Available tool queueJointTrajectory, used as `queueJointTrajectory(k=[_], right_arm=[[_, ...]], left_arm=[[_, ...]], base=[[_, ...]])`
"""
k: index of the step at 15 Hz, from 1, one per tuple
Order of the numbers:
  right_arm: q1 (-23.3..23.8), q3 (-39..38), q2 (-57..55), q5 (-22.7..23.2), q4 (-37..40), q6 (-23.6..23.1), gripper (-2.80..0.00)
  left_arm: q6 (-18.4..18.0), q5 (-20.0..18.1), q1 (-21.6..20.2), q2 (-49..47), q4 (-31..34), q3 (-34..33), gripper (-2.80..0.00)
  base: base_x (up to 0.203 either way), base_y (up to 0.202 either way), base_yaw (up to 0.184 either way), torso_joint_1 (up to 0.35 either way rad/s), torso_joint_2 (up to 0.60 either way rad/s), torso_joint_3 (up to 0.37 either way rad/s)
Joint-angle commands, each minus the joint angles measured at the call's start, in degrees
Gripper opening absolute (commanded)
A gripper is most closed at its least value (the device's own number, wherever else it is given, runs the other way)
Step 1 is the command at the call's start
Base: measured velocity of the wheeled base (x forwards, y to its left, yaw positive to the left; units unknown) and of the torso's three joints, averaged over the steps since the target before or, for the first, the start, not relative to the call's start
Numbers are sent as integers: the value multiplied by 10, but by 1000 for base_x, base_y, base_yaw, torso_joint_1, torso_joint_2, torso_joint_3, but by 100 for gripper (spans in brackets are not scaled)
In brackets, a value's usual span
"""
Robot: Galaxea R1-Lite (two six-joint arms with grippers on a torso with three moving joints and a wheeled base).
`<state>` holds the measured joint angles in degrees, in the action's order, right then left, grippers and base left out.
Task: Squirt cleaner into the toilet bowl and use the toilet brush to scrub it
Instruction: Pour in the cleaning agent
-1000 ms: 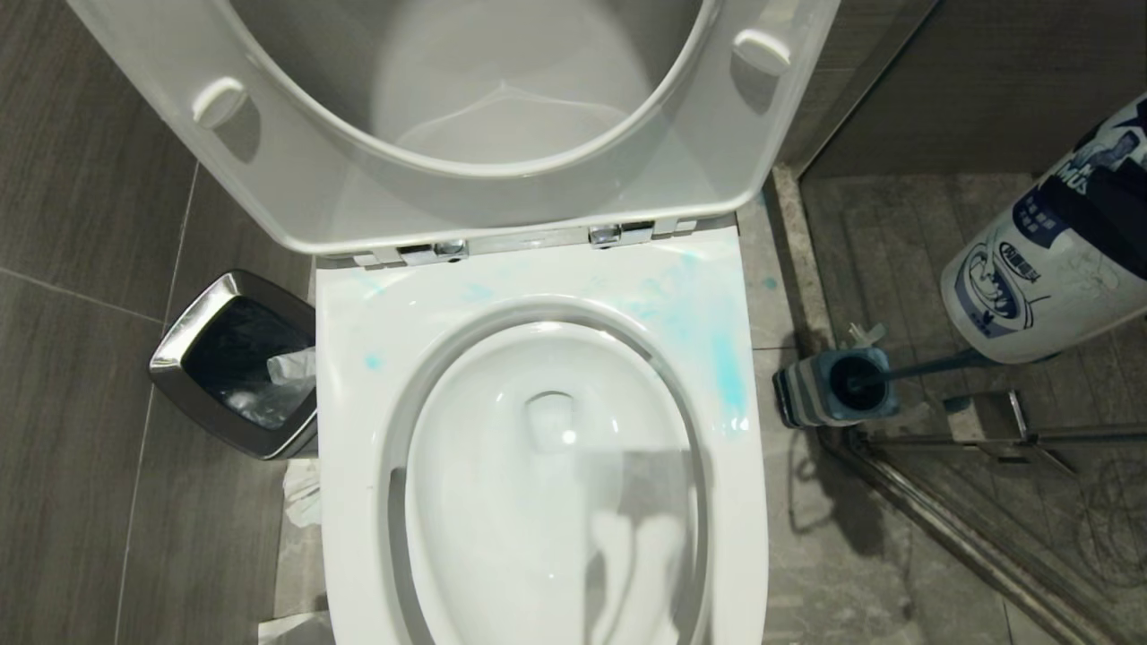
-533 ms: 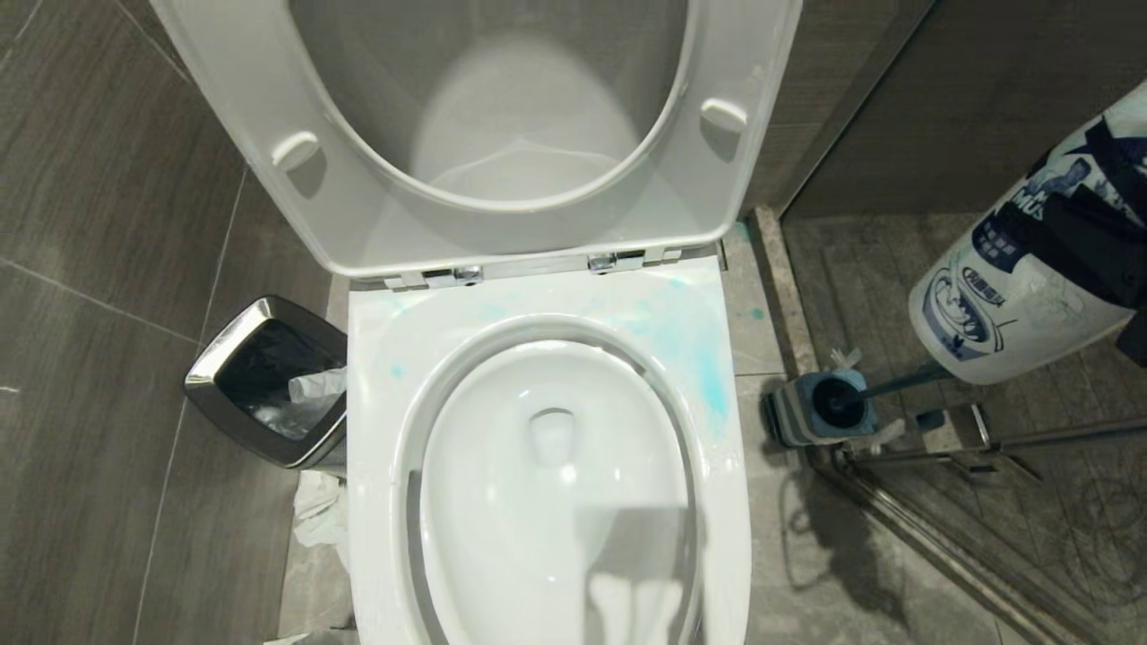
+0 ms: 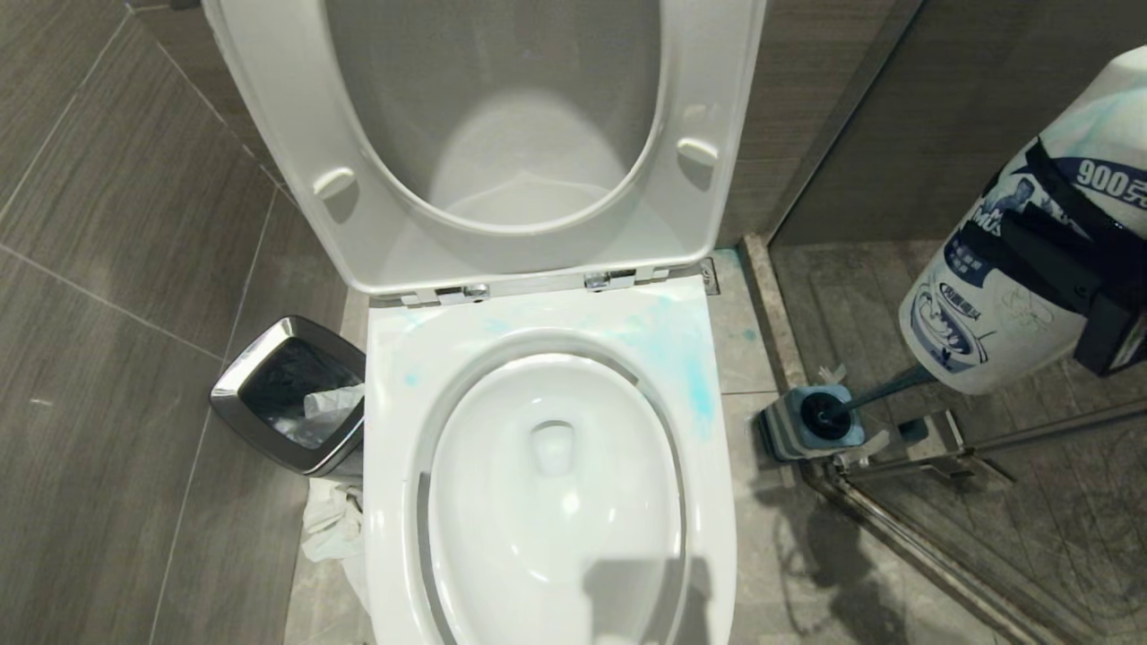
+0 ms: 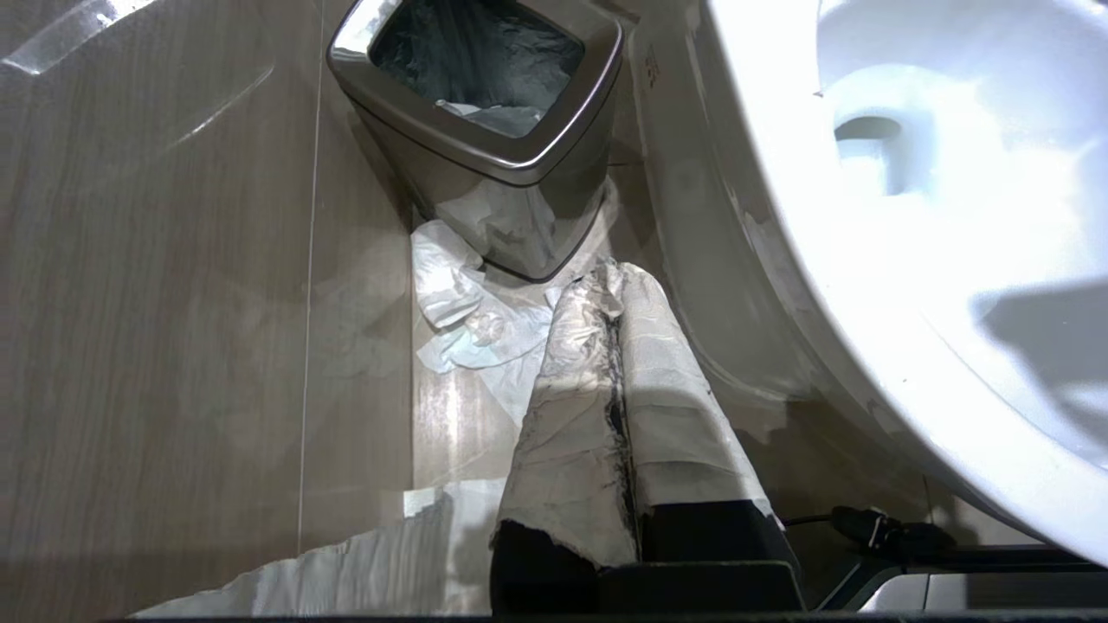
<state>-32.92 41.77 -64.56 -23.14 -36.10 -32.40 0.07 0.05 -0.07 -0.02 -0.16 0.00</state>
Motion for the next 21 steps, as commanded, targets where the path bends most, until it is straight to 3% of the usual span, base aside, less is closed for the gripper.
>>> queueJointTrajectory(k=[1, 6, 15, 21], right_arm=[[-8, 23, -43, 0, -3, -2, -280], [-46, 25, -67, -4, -5, -4, -280], [-48, 53, -116, -42, -5, -35, -280], [-88, 133, -193, -65, -5, -98, -280]], left_arm=[[0, 0, 0, 0, 1, 0, -280], [0, 0, 0, 0, 0, 0, -280], [1, 0, 0, 0, 1, 0, -280], [0, 0, 0, 0, 1, 0, -280]], base=[[0, 0, 0, 0, 0, 0], [0, 0, 0, 0, 0, 0], [0, 0, 0, 0, 1, 160], [0, 0, 0, 1, 3, 61]])
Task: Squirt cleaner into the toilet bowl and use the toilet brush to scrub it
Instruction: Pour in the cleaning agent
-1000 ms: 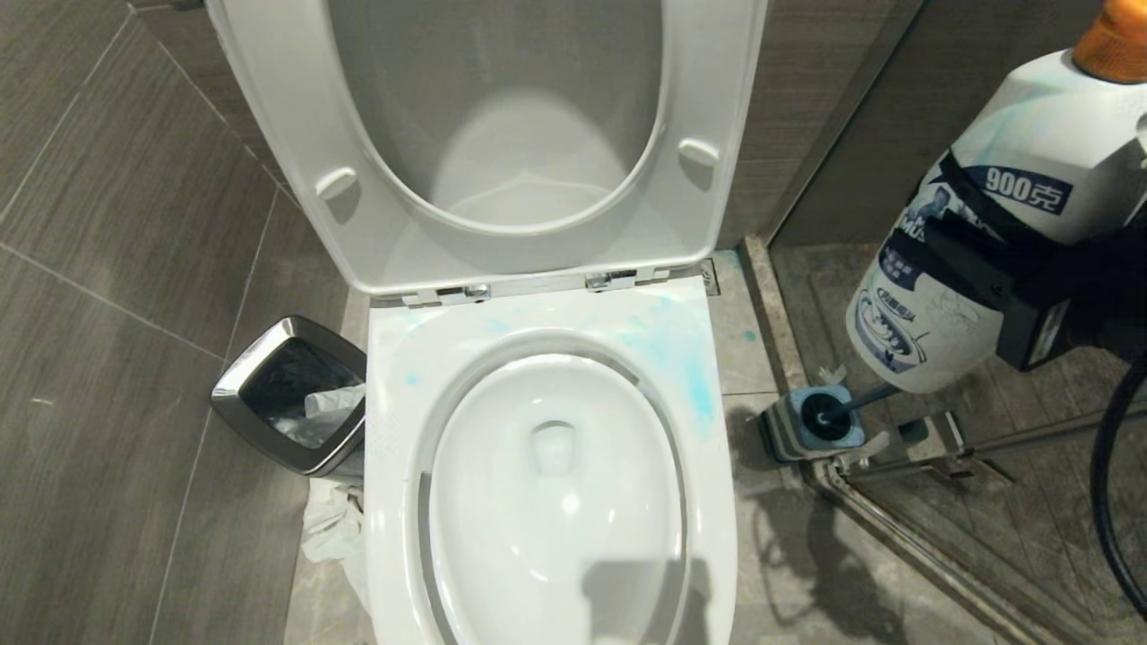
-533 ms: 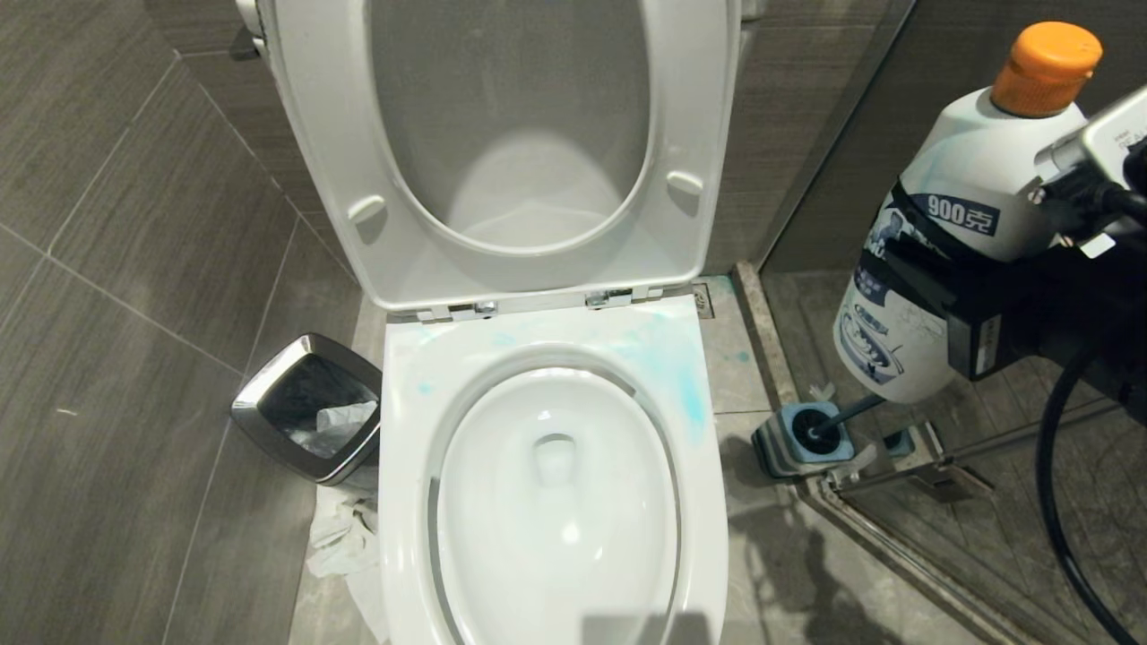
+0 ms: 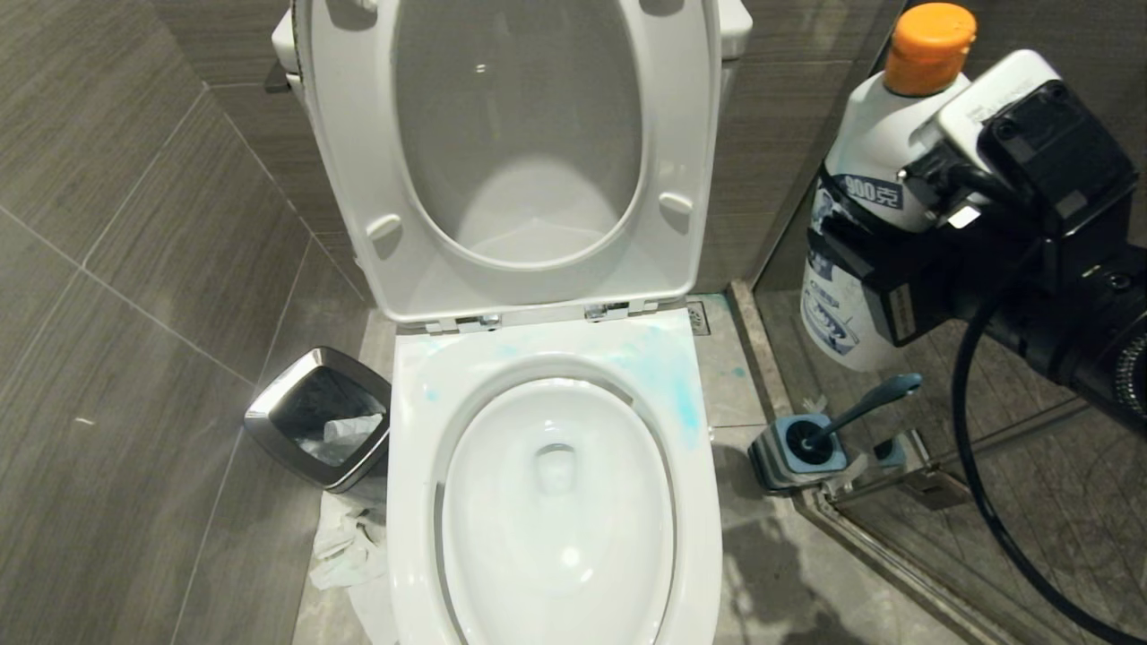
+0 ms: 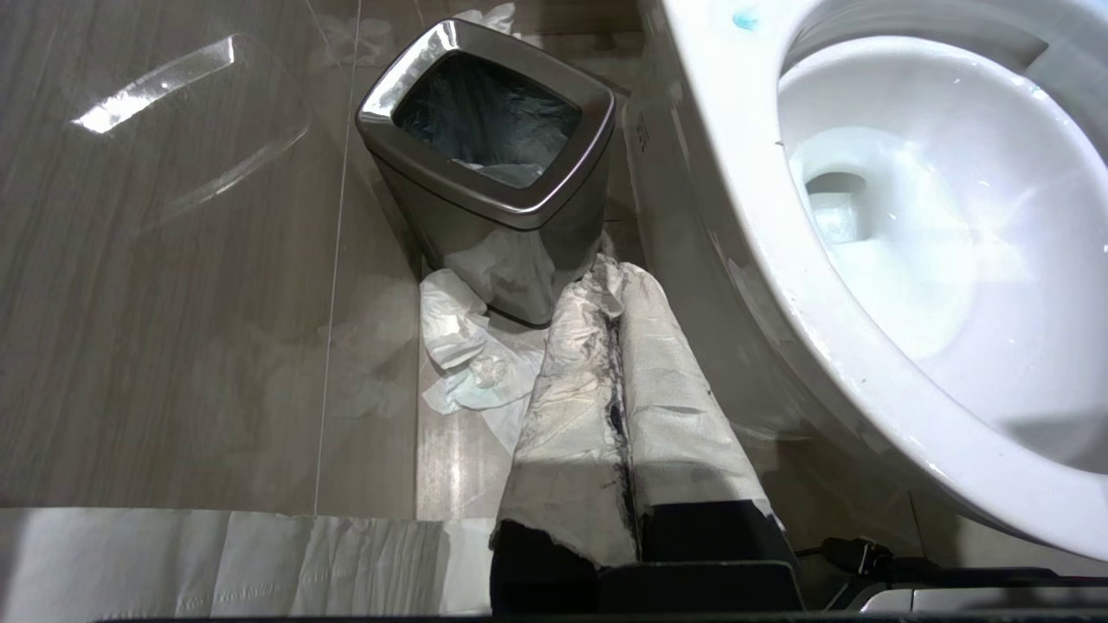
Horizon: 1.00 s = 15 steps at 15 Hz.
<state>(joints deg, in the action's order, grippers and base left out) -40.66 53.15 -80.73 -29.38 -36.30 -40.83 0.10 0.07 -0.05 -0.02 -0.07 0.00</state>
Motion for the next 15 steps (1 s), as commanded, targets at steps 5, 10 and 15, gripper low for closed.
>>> queueJointTrajectory(k=[5, 10, 15], right_arm=[[-60, 92, -99, -41, -1, -127, -280], [-111, 136, -148, -127, 0, -258, -280], [-117, 149, -156, -150, -1, -438, -280]], left_arm=[[0, 0, 0, 0, 0, 0, -280], [0, 0, 0, -1, 0, 0, -280], [0, 0, 0, 0, 0, 0, -280]], base=[[0, 0, 0, 0, 0, 0], [0, 0, 0, 0, 0, 0], [0, 0, 0, 0, 0, 0]])
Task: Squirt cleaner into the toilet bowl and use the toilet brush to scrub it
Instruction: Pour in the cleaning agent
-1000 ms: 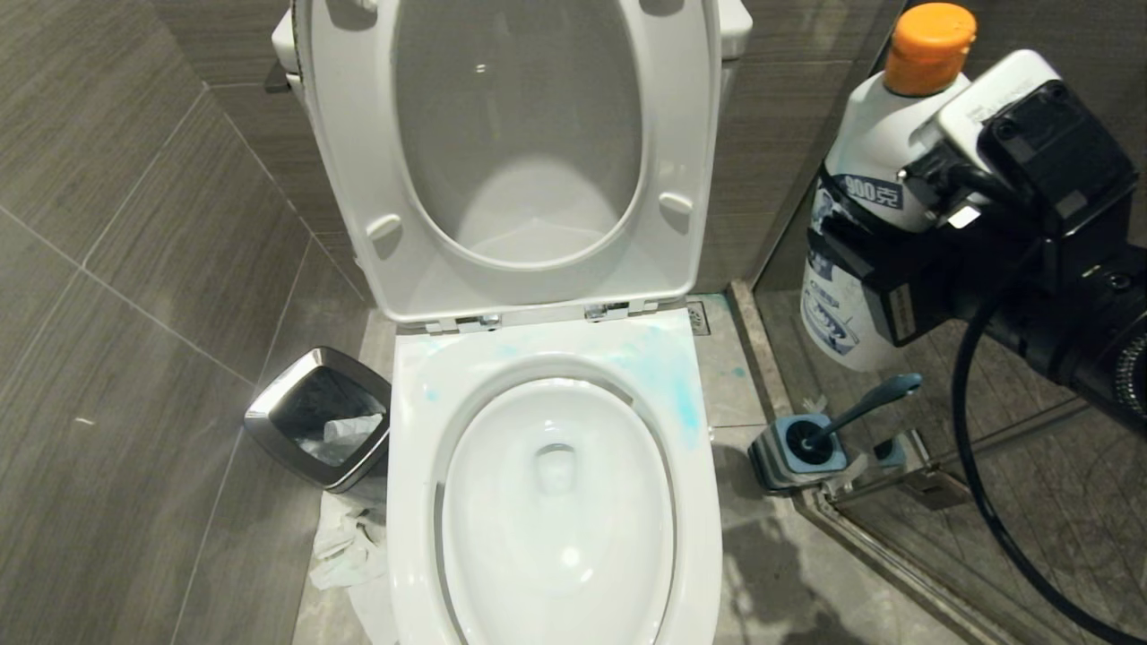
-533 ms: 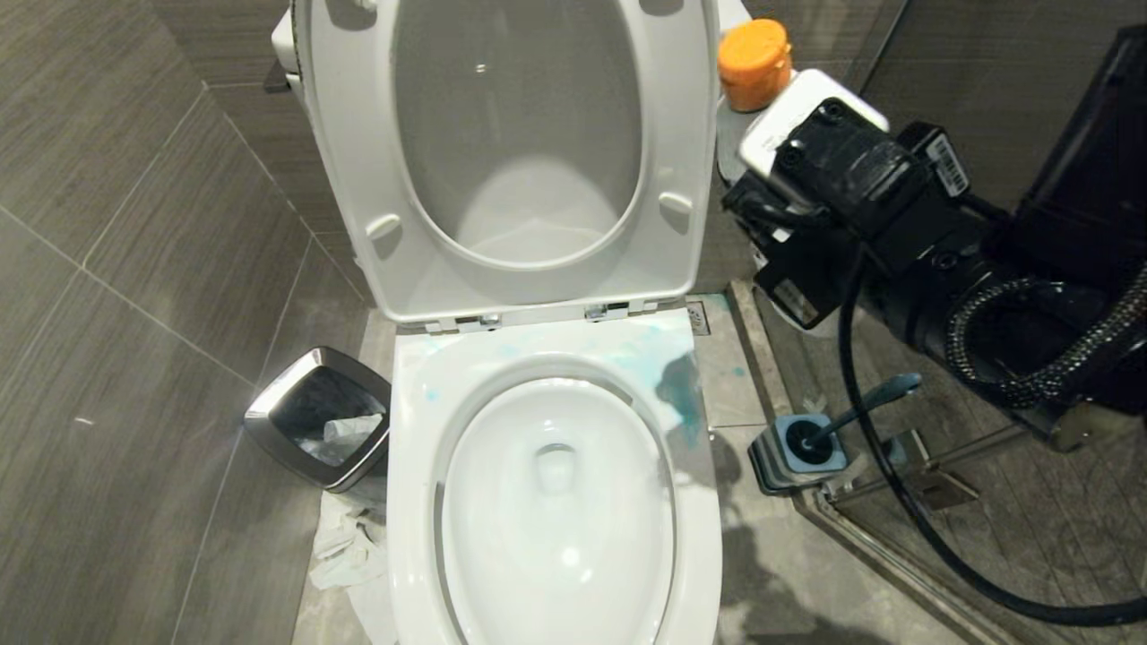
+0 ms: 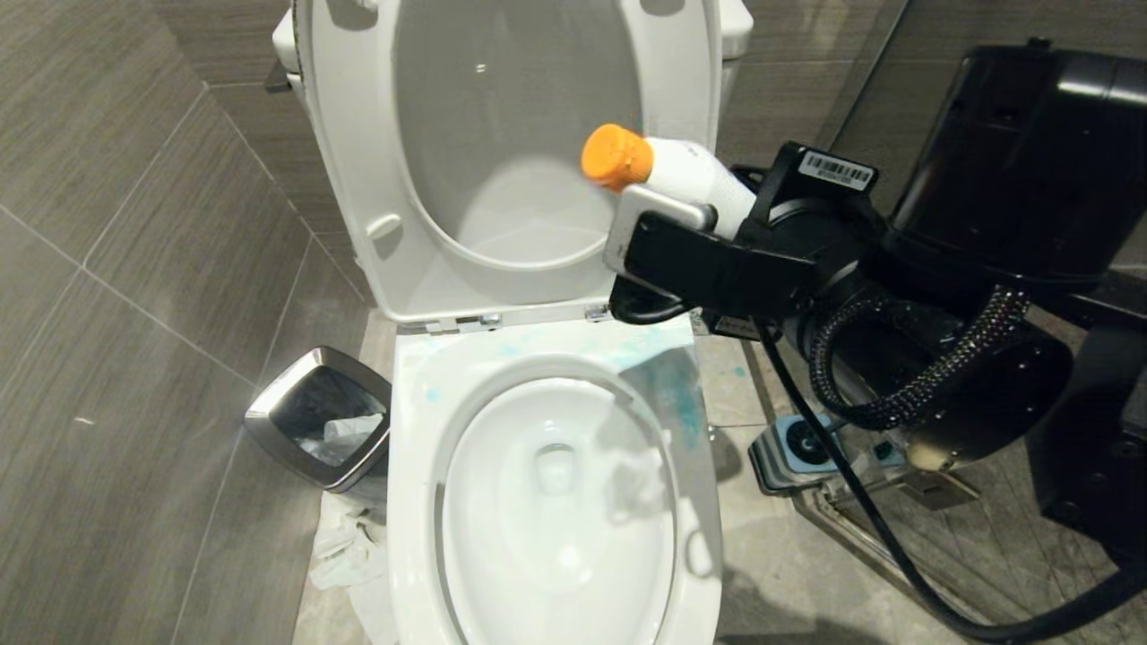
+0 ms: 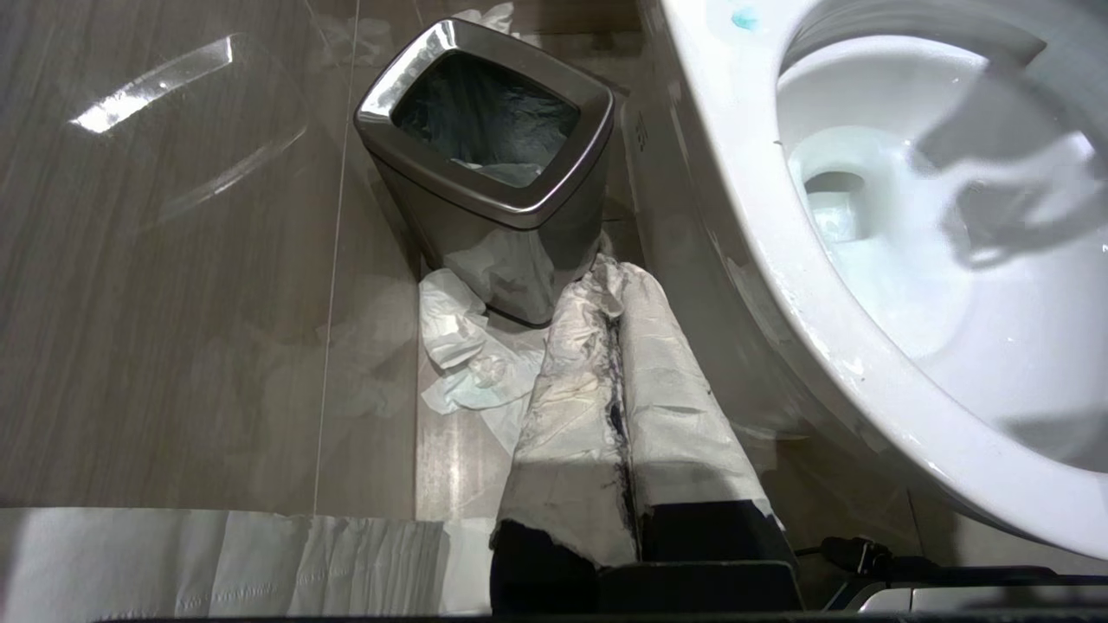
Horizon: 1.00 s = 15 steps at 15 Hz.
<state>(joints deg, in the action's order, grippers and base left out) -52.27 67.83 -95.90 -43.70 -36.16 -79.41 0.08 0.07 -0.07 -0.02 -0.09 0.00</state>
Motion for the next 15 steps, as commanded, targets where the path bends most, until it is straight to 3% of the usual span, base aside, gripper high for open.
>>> queueJointTrajectory(k=[1, 6, 12, 15], right_arm=[[-1, 2, -5, -17, -2, -88, -280], [-1, 19, -30, -31, -3, -217, -280], [-25, 125, -109, -38, -4, -368, -280], [-48, 137, -134, -39, -4, -406, -280]], left_arm=[[0, 0, 0, 0, 0, 0, -280], [0, 0, 2, 0, -1, 0, -280], [0, 0, 3, 0, -1, 0, -280], [0, 0, 3, 0, -1, 0, -280]], base=[[0, 0, 0, 0, 0, 0], [0, 0, 0, 0, 0, 0], [0, 0, 0, 0, 0, 0], [0, 0, 0, 0, 0, 0]])
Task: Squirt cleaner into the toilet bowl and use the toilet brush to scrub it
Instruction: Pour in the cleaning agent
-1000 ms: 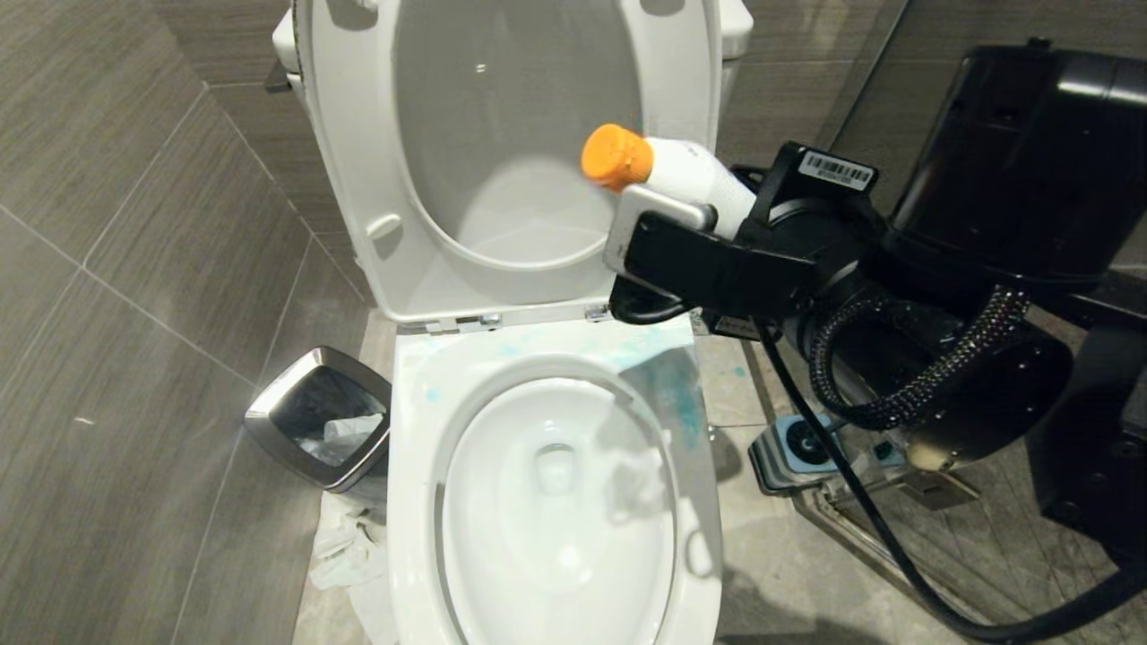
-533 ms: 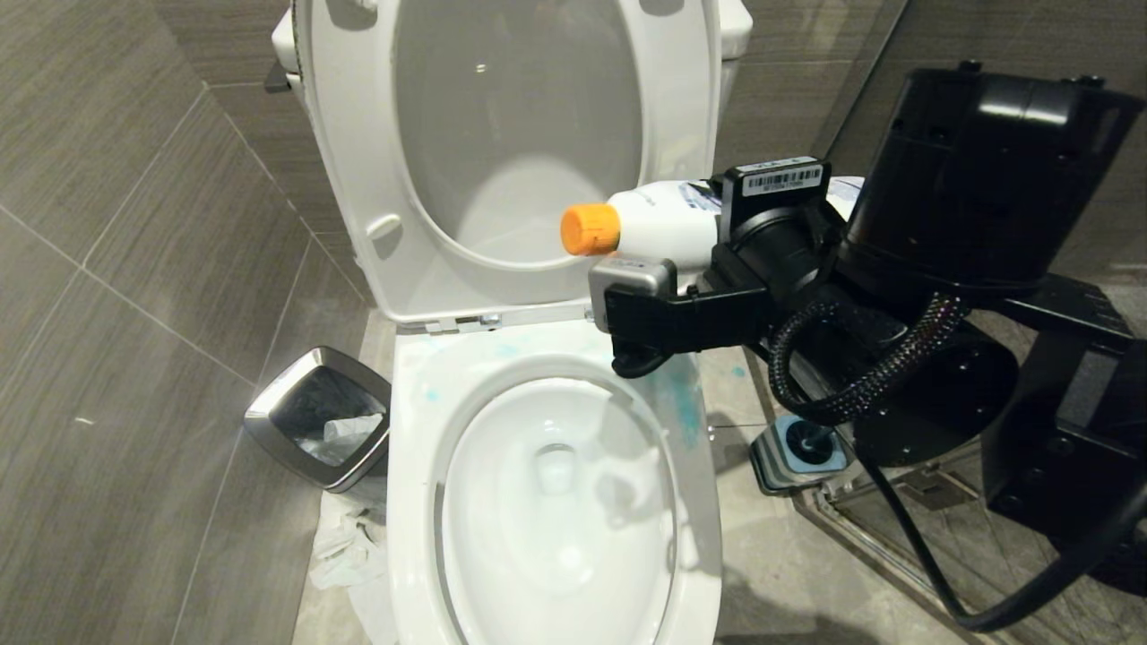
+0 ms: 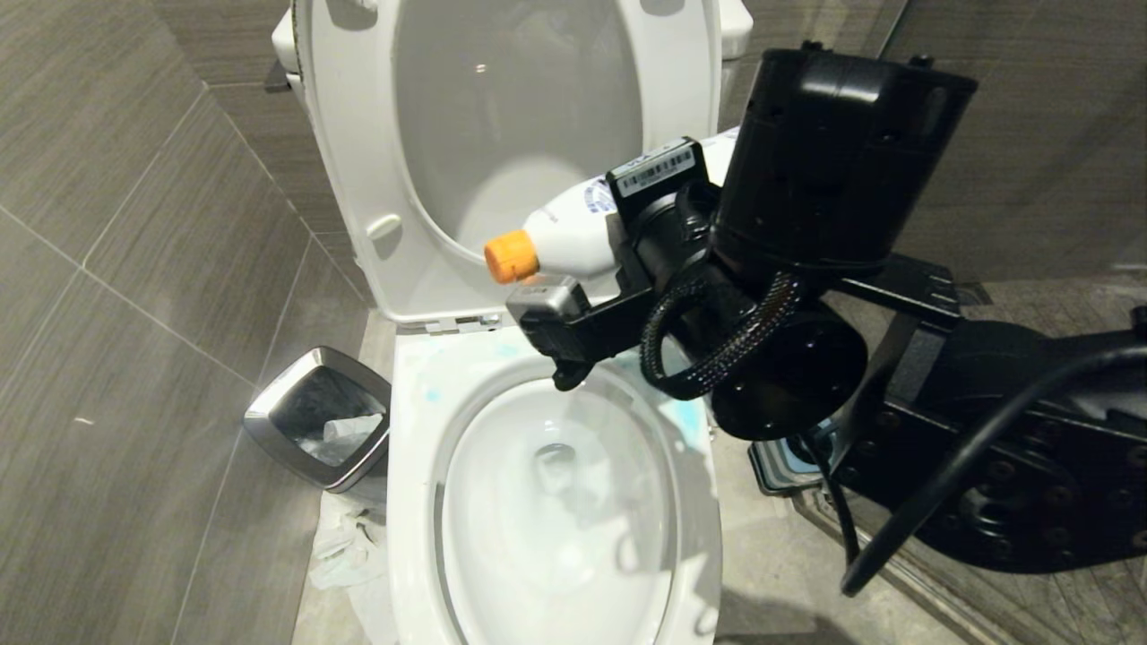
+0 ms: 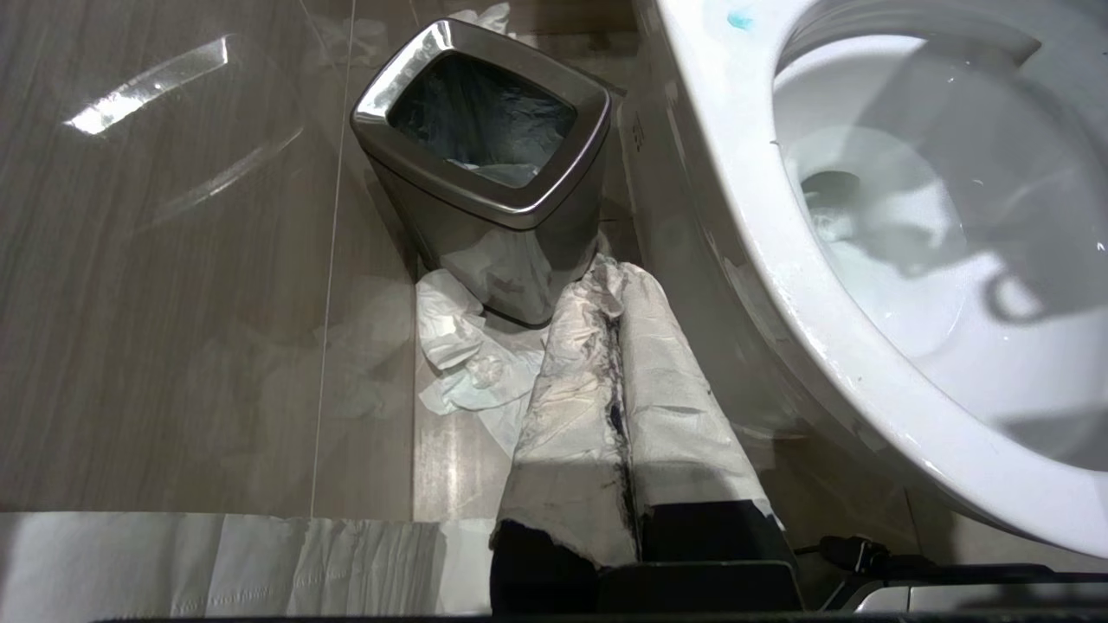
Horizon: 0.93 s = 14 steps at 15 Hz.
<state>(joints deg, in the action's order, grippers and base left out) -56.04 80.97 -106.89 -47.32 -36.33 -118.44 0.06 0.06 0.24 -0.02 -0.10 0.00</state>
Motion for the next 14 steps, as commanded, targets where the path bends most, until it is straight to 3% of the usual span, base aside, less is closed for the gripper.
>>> queueJointTrajectory(k=[1, 4, 6, 11, 14], right_arm=[[-14, 3, -27, -3, -2, -30, -280], [-18, -13, -28, -5, -5, -58, -280], [-18, -28, -25, -29, -19, -72, -280], [-18, -36, -24, -66, -97, -185, -280], [-17, -41, -25, -68, -118, -218, -280]], left_arm=[[0, 0, 0, 0, 0, 0, -280], [0, 0, 0, 0, 0, 0, -280], [0, 0, 0, 0, 0, 0, -280], [0, 0, 0, 0, -1, 0, -280], [0, 0, 0, 0, 0, 0, -280]], base=[[0, 0, 0, 0, 0, 0], [0, 0, 0, 0, 0, 0], [0, 0, 0, 0, 0, 0], [0, 0, 0, 0, 0, 0], [0, 0, 0, 0, 0, 0]])
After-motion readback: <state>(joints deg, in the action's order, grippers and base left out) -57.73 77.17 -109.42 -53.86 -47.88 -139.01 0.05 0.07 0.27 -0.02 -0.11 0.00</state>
